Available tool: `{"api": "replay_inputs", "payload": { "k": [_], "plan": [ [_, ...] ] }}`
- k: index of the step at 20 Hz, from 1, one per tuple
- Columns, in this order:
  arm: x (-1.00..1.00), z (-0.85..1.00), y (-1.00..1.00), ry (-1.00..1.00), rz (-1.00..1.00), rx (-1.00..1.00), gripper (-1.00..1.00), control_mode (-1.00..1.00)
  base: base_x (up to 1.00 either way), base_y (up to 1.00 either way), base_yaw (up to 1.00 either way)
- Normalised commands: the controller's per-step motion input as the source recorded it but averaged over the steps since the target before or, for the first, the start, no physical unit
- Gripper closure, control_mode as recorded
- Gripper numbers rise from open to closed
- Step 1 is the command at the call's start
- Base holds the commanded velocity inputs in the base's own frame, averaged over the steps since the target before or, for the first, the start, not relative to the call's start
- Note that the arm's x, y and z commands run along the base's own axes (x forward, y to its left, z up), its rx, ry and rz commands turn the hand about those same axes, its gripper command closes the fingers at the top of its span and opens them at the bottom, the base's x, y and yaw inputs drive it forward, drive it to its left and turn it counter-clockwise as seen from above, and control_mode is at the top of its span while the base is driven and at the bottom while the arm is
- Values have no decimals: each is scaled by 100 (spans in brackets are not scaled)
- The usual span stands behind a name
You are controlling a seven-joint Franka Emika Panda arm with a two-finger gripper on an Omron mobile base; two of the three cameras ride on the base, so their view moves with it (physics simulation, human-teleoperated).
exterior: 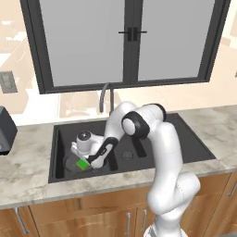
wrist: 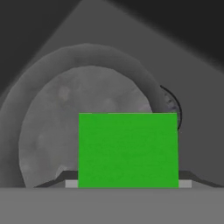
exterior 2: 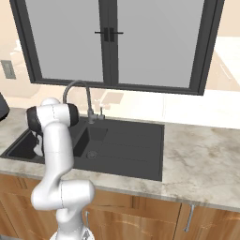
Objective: Pick the pan and sponge and place them into the sink. Then turn on the water.
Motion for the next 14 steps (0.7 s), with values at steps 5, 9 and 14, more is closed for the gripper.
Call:
{"api": "replay_inputs", "payload": {
  "k": [5, 9, 14],
  "plan": [
    [5, -24, 7, 0, 0, 0, 100, -100, 0, 0, 0],
    [6, -23, 5, 0, 0, 0, 100, -100, 0, 0, 0],
    [8, -22, 5, 1, 1, 0, 100, -100, 0, 0, 0]
  ]
}}
